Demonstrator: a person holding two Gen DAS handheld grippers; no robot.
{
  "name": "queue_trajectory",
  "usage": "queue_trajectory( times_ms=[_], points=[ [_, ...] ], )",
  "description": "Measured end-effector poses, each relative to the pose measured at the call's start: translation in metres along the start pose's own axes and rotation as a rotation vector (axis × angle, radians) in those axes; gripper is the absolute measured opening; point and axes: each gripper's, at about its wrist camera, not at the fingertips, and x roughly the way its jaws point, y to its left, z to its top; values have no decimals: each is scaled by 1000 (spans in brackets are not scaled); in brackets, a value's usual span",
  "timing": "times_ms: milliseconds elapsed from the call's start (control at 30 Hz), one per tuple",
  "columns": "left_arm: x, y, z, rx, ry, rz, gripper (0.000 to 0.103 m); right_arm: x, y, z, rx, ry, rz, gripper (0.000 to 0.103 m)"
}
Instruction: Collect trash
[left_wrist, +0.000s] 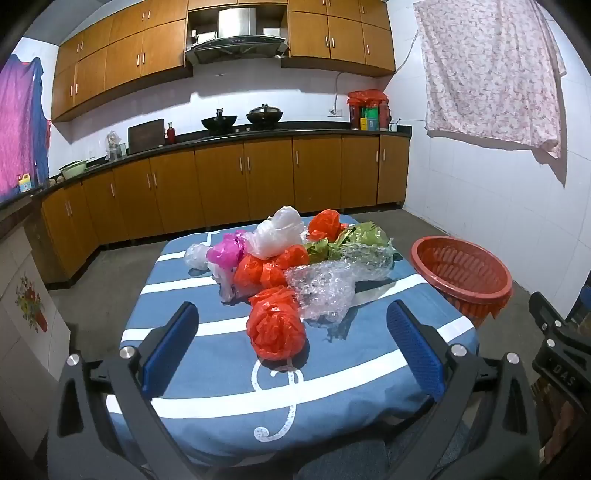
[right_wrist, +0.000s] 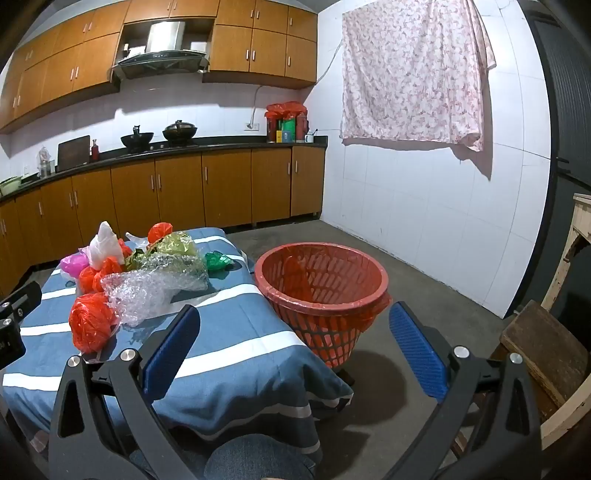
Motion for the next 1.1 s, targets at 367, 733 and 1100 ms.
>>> queue_trajectory(
  times_ms=[367, 733, 1100],
  points=[
    [0, 0, 0, -3, 3, -2, 99, 0, 0, -1, 0, 1, -1, 101],
    [0, 0, 0, -4, 4, -2, 99, 0, -1, -1, 0, 2, 0, 101],
    [0, 0, 0, -5, 6, -2, 99, 0, -1, -1, 1, 3, 0, 101]
  ],
)
